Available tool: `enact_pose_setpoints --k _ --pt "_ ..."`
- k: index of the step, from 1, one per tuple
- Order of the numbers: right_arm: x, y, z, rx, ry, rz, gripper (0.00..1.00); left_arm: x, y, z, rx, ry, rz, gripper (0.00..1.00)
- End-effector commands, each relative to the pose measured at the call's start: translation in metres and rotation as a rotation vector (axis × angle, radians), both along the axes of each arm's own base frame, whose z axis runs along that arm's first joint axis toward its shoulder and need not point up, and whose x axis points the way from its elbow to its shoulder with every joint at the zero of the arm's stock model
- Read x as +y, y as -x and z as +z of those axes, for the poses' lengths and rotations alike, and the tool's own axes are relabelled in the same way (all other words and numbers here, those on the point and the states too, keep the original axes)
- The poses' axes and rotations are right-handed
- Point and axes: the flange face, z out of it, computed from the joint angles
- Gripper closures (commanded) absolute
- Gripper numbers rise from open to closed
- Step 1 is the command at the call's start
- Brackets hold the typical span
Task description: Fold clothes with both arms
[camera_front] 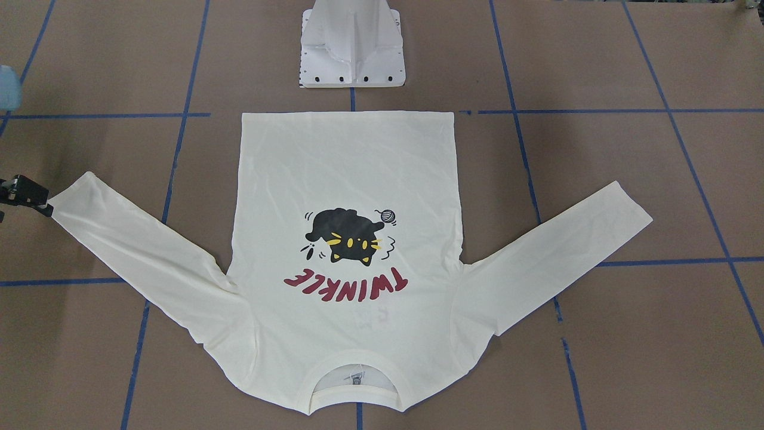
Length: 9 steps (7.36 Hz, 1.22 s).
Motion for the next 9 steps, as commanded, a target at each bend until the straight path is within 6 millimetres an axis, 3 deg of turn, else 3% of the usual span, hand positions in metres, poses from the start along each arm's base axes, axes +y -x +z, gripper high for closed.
enact_pose_setpoints --k 1,3,6,7,8,9 --pt "0.018 0.022 0.012 0.013 0.036 -0.018 0.0 0.0 0.0 -0.004 0.001 -0.006 -0.001 0.0" --pt "0.027 0.041 0.025 0.029 0.057 -0.06 0.0 -0.001 0.0 -0.005 0.001 -0.009 -0.001 0.0" --pt "0.033 0.038 0.044 0.046 0.088 -0.063 0.0 -0.005 0.0 -0.01 0.001 -0.017 -0.001 0.0" --pt "0.036 0.036 0.044 0.045 0.094 -0.063 0.13 -0.005 0.0 -0.01 0.001 -0.017 -0.001 0.0" --pt "0.036 0.036 0.043 0.04 0.094 -0.065 0.68 -0.005 0.0 -0.009 0.001 -0.016 -0.001 0.0" --pt "0.036 0.036 0.04 0.037 0.09 -0.064 0.96 -0.005 0.0 -0.009 0.001 -0.016 -0.001 0.0"
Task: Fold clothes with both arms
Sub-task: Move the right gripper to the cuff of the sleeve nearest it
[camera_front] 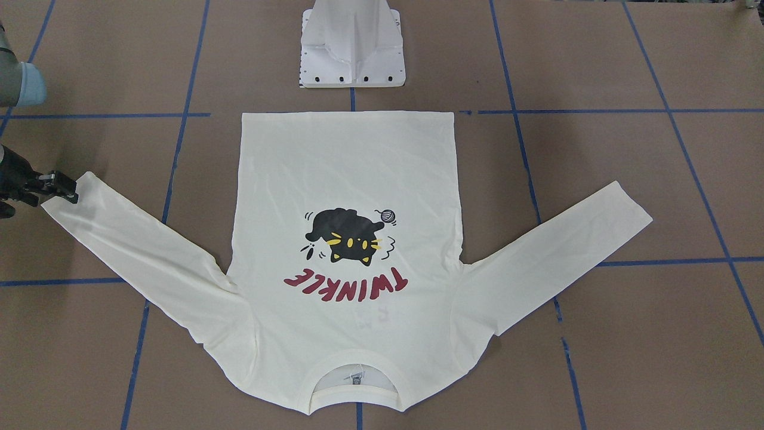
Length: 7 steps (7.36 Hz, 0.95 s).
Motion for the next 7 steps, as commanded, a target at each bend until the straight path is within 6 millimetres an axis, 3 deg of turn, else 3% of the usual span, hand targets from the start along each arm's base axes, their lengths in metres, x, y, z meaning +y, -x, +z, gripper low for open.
enact_pose_setpoints --k 1,4,6,7 --pt "0.0 -0.001 -0.006 -0.011 -0.006 0.0 1.0 -0.002 0.0 -0.001 0.0 -0.003 0.0 0.0" --pt "0.008 -0.006 -0.039 -0.045 -0.055 0.0 1.0 -0.002 0.0 -0.001 0.001 0.002 -0.003 0.0" --pt "0.001 -0.001 -0.068 -0.07 -0.094 0.003 1.0 -0.002 0.0 -0.001 0.001 0.002 -0.003 0.0" --pt "-0.015 0.01 -0.094 -0.096 -0.064 0.071 1.0 -0.002 0.0 -0.001 0.001 0.002 -0.003 0.0"
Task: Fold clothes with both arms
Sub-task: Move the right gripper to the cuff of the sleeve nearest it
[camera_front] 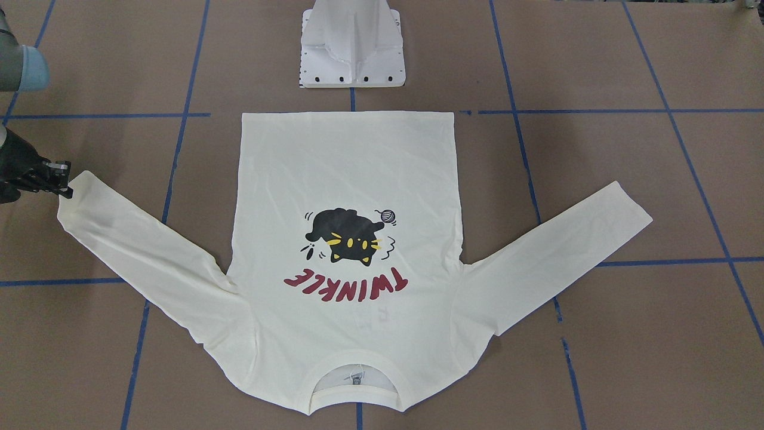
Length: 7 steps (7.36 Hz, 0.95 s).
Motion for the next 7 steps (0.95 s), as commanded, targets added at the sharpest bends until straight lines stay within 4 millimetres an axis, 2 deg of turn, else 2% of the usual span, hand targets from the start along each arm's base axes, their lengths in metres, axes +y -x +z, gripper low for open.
enact_pose_setpoints --k 1,3,4,5,6,7 --pt "-0.035 0.033 -0.067 -0.075 0.067 0.133 1.0 -0.001 0.0 -0.001 0.0 -0.001 0.0 0.0" --pt "-0.061 0.087 -0.139 -0.132 0.098 0.256 1.0 -0.003 0.0 -0.005 0.0 -0.009 0.0 0.0" --pt "-0.07 0.105 -0.166 -0.157 0.095 0.292 1.0 -0.006 0.0 -0.008 0.0 -0.014 0.0 0.0" --pt "-0.087 0.116 -0.205 -0.2 0.067 0.319 1.0 -0.008 0.001 -0.01 -0.001 -0.017 -0.002 0.0" --pt "-0.114 0.131 -0.256 -0.248 0.034 0.365 1.0 -0.009 0.001 -0.011 -0.001 -0.017 -0.003 0.0" --pt "-0.144 0.156 -0.326 -0.31 -0.018 0.378 1.0 -0.01 0.0 -0.011 -0.002 -0.017 -0.002 0.0"
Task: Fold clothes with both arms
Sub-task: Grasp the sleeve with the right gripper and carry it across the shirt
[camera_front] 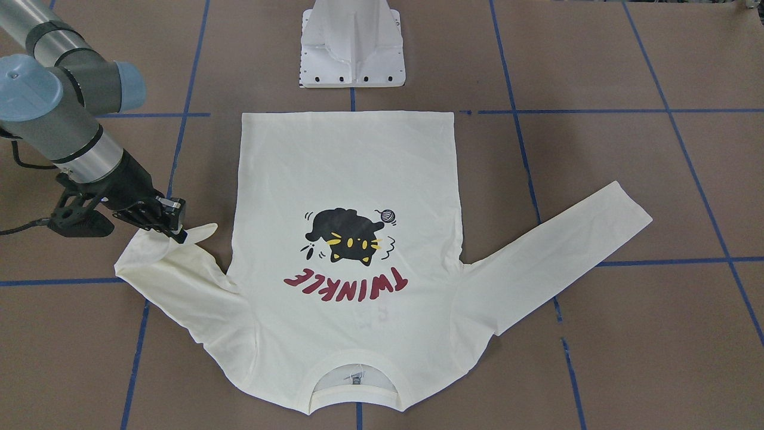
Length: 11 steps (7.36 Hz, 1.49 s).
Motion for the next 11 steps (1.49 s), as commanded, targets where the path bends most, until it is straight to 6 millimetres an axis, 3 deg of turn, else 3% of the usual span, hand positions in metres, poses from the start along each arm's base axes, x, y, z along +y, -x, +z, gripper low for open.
enact_pose_setpoints --k 1,2,3,4,5,7,10,11 --pt "-0.07 0.058 -0.165 -0.103 -0.108 0.038 1.0 -0.007 0.0 0.0 -0.003 0.001 0.0 0.0" --pt "-0.086 0.115 -0.226 -0.104 -0.121 -0.01 1.0 -0.01 0.0 0.001 -0.006 0.003 0.0 0.0" --pt "-0.083 0.183 -0.265 -0.081 -0.11 -0.07 1.0 -0.013 0.0 0.006 -0.006 0.012 0.0 0.0" --pt "-0.053 0.246 -0.248 -0.018 -0.126 -0.088 1.0 -0.016 0.001 0.005 -0.006 0.01 -0.002 0.0" --pt "-0.031 0.282 -0.217 0.031 -0.114 -0.112 1.0 -0.016 0.001 0.004 -0.006 0.01 -0.003 0.0" --pt "-0.034 0.291 -0.204 0.056 -0.106 -0.114 1.0 -0.017 0.001 0.002 -0.006 0.007 -0.003 0.0" --pt "-0.044 0.295 -0.242 0.043 -0.152 -0.067 1.0 -0.019 0.001 -0.001 -0.006 0.001 -0.003 0.0" --pt "-0.045 0.297 -0.243 0.017 -0.179 -0.056 1.0 -0.02 0.001 -0.001 -0.006 0.001 -0.003 0.0"
